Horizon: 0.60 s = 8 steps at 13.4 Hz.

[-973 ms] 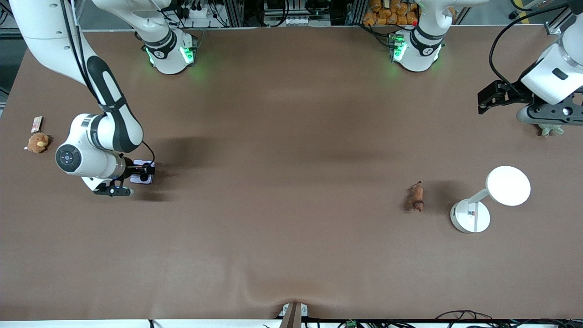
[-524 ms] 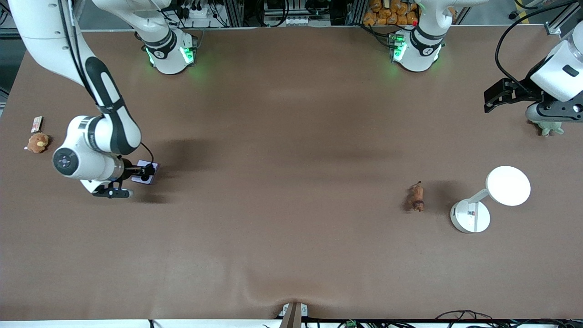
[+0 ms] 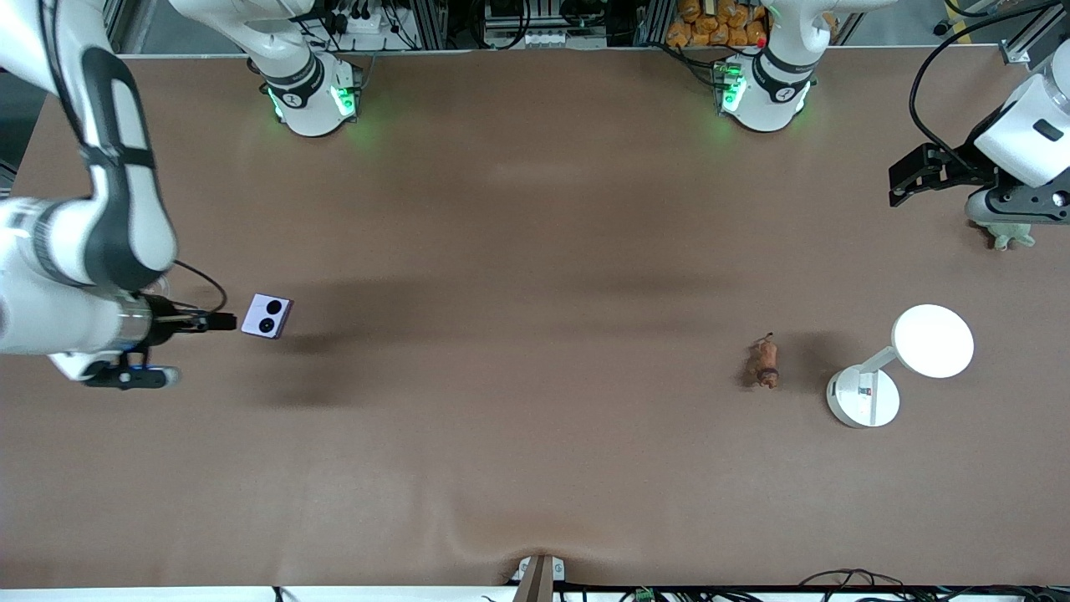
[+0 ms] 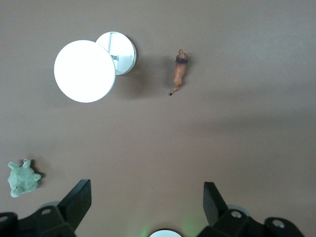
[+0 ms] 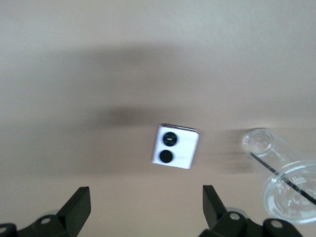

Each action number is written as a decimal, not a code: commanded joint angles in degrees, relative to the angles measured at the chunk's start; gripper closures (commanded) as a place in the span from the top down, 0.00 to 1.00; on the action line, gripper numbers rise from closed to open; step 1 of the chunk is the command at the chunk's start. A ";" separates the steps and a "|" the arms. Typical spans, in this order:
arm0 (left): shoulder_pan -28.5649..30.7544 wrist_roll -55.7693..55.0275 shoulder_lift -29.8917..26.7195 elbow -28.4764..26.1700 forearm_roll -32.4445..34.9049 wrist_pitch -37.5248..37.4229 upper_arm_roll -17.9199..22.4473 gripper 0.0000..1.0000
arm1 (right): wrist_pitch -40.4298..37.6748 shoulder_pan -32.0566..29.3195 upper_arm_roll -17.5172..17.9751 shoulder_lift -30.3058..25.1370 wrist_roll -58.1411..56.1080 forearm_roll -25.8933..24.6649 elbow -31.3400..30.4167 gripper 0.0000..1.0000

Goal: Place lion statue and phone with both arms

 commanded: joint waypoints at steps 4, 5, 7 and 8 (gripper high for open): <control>0.00 1.04 0.07 1.22 -0.58 -0.67 -0.35 1.00 | -11.78 -2.22 -0.02 1.00 -3.41 1.74 18.47 1.00; 0.00 0.86 0.07 1.22 -0.58 -0.67 -0.43 1.00 | -13.80 -2.74 -0.20 0.83 -3.41 1.48 19.79 1.00; 0.61 1.21 0.16 1.14 -0.58 -0.76 0.09 1.00 | -17.49 -3.36 0.24 -0.66 -3.68 2.27 22.70 1.00; 1.05 1.30 0.42 1.14 -0.49 -0.76 0.18 1.00 | -18.21 -3.28 0.06 -1.28 -3.94 2.10 22.79 1.00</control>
